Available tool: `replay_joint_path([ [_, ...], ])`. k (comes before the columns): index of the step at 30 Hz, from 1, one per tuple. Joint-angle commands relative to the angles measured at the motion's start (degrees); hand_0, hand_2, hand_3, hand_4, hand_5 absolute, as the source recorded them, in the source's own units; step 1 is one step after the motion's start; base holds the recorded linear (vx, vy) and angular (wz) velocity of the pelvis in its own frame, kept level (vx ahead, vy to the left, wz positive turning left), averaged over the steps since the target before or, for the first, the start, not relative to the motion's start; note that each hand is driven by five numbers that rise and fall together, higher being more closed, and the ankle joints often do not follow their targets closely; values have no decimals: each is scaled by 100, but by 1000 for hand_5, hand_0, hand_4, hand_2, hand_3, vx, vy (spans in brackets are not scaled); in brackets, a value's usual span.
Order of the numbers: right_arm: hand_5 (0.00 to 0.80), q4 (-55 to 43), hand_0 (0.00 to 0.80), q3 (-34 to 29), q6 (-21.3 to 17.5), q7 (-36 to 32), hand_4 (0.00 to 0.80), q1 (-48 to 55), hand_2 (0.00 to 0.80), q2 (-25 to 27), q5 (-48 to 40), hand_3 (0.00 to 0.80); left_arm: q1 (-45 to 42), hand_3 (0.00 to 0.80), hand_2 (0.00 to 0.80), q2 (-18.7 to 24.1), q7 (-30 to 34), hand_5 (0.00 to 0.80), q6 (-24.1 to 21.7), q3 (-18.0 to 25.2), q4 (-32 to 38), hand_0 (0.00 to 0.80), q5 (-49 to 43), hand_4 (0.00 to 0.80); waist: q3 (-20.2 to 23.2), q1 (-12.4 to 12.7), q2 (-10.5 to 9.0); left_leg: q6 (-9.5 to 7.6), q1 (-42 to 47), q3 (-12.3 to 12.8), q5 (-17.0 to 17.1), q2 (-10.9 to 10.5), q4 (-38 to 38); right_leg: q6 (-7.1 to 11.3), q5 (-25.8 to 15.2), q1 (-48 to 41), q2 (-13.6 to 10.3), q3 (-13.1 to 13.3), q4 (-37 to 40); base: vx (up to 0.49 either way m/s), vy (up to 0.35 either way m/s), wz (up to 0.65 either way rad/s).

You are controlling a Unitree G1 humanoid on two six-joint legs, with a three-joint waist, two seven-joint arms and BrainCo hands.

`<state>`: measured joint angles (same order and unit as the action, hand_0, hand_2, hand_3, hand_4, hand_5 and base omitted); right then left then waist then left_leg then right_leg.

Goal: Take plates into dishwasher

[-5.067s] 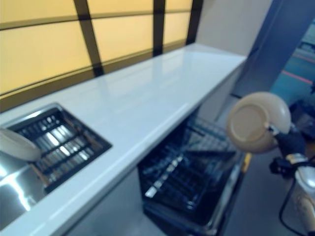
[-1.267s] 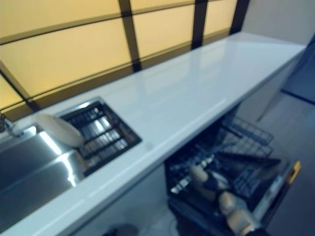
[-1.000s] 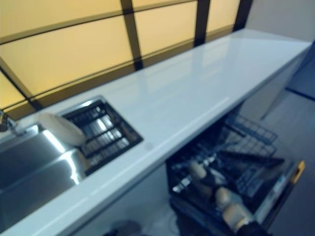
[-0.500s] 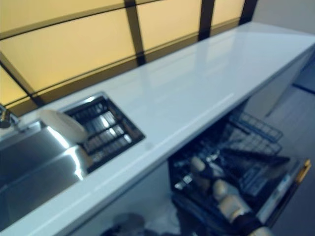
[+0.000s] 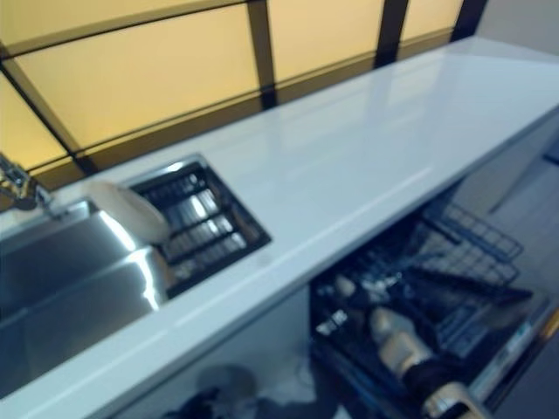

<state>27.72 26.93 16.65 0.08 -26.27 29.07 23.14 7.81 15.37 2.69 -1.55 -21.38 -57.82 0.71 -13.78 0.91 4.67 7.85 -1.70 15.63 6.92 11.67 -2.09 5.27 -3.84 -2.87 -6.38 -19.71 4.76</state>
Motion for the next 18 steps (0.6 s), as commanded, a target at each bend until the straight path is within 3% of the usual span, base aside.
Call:
replay_joint_path([
  [1, 800, 796, 800, 293, 408, -57, 800, -128, 800, 10, 495, 800, 465, 0, 0, 248, 11, 0, -50, -275, -23, 0, -159, 0, -184, 78, -336, 38, -296, -23, 275, -111, -47, 24, 304, 176, -184, 156, -599, 0, 0, 0],
  [18, 800, 1254, 800, 333, 424, -234, 800, -49, 800, -136, 470, 800, 601, 0, 0, 227, -19, 0, -77, -336, 11, 0, -129, 0, -250, 94, -348, 17, -265, -58, 285, -138, -123, 25, 282, 240, -179, 128, -625, -6, 0, 0],
])
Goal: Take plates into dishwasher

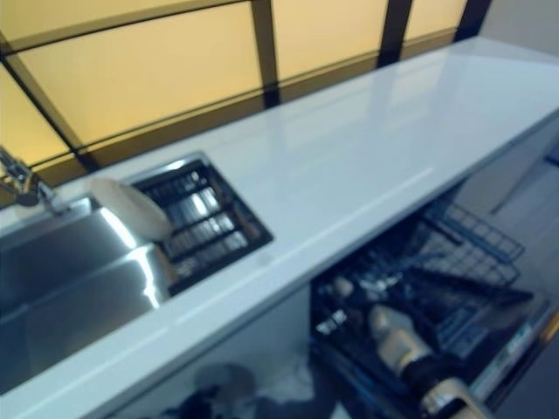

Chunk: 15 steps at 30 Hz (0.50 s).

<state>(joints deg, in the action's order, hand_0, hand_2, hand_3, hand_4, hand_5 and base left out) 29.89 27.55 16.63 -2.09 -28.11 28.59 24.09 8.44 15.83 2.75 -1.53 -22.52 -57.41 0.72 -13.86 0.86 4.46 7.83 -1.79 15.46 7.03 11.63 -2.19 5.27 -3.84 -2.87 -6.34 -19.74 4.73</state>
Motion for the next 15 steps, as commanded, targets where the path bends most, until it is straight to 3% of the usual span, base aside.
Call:
replay_joint_path([
  [1, 800, 1098, 800, 266, 415, -27, 800, 142, 800, -95, 376, 800, 543, 0, 0, 184, -24, 0, -79, -223, -43, 0, -130, 0, -242, 102, -327, 17, -256, -46, 274, -134, -113, 25, 284, 240, -184, 129, -624, 0, 0, 0],
  [15, 781, 1633, 781, 231, 343, 133, 781, 140, 781, -224, 178, 781, 615, 0, 0, 153, -24, 0, -134, -280, -158, 0, -150, 0, -265, 125, -301, -9, -242, -107, 261, -180, -135, 0, 277, 291, -176, 105, -659, -1, 0, 4],
])
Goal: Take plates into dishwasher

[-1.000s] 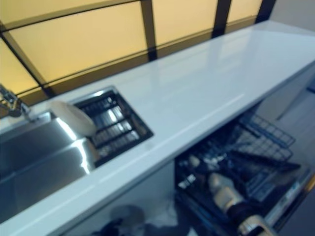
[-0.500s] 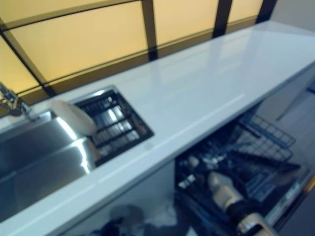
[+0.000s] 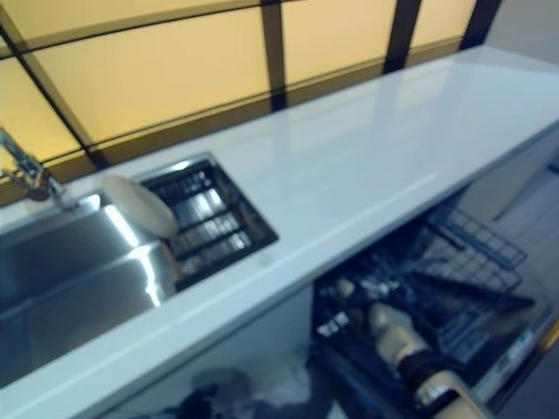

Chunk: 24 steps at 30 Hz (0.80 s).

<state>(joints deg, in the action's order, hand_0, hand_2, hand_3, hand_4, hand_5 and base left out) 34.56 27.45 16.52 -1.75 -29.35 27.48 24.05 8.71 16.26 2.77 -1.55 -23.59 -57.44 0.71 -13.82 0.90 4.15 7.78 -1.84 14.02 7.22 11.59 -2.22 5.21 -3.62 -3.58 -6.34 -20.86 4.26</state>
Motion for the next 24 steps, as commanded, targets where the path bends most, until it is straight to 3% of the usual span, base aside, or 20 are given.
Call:
replay_joint_path([
  [1, 420, 1163, 420, 246, 359, 125, 420, 264, 420, -118, 177, 420, 595, 0, 0, 108, -31, 0, -136, -184, -155, 0, -140, 0, -274, 118, -269, -5, -236, 38, 242, -175, -132, 7, 257, 364, -177, 215, -615, 0, 0, 0],
  [2, 50, 1155, 50, 242, 364, 133, 50, 262, 50, -119, 179, 50, 598, 0, 0, 107, -30, 0, -135, -186, -149, 0, -141, 0, -275, 118, -269, -7, -237, 38, 242, -177, -133, 6, 257, 364, -177, 214, -616, 0, 0, 0],
  [3, 0, 1157, 0, 236, 369, 123, 0, 255, 0, -119, 168, 0, 601, 0, 0, 105, -31, 0, -135, -194, -139, 0, -140, 0, -281, 118, -268, -9, -237, 32, 241, -181, -130, 4, 258, 368, -177, 216, -624, 0, 0, 0],
  [24, 0, 188, 0, -59, 218, 499, 0, 511, 0, 41, -583, 0, 530, 0, 0, 115, -151, 0, 2, -64, -18, 0, -67, 0, -299, 10, -322, -16, -148, 69, 236, -144, -154, 6, 247, 350, -141, 271, -661, 0, 0, 0],
])
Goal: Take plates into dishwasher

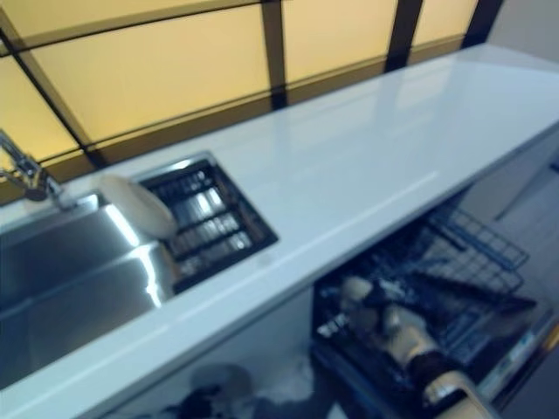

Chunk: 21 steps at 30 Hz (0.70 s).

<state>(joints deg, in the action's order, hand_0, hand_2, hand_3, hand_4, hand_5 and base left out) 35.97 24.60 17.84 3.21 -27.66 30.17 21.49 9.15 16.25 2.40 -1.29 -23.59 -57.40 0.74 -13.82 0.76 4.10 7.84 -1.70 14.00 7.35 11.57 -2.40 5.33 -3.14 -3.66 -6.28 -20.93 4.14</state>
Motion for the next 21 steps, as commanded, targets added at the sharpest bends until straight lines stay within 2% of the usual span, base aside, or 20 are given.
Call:
replay_joint_path([
  [1, 0, -55, 0, 175, 55, 16, 0, 371, 0, -197, -399, 0, 468, 0, 0, 126, -122, 0, -11, -46, -6, 0, -72, 0, -304, 14, -320, -21, -156, 72, 221, -139, -138, -5, 198, 357, -141, 283, -650, 0, 0, 0],
  [4, 0, -393, 0, 30, -94, 24, 0, 512, 0, -120, -528, 0, 403, 0, 0, 165, -134, 0, -6, 32, -4, 0, -101, 0, -322, -23, -341, -17, -132, 88, 218, -123, -141, 4, 192, 350, -126, 305, -654, 0, 0, 0],
  [9, 0, -990, 0, -122, -338, -320, 0, 859, 0, -80, -199, 0, 270, 0, 0, 193, -128, 0, 14, 207, 68, 0, -179, 0, -318, -100, -391, -19, -94, 130, 214, -96, -151, 20, 174, 342, -85, 369, -619, 0, 0, 0],
  [21, 0, -1610, 0, 168, -381, -1292, 0, 1157, 0, -237, -238, 0, 235, 0, 0, 125, -133, 0, 15, 203, 141, 0, -248, 0, -313, -133, -431, -26, -36, 165, 213, -91, -137, 17, 176, 258, -100, 413, -579, 12, 3, -5],
])
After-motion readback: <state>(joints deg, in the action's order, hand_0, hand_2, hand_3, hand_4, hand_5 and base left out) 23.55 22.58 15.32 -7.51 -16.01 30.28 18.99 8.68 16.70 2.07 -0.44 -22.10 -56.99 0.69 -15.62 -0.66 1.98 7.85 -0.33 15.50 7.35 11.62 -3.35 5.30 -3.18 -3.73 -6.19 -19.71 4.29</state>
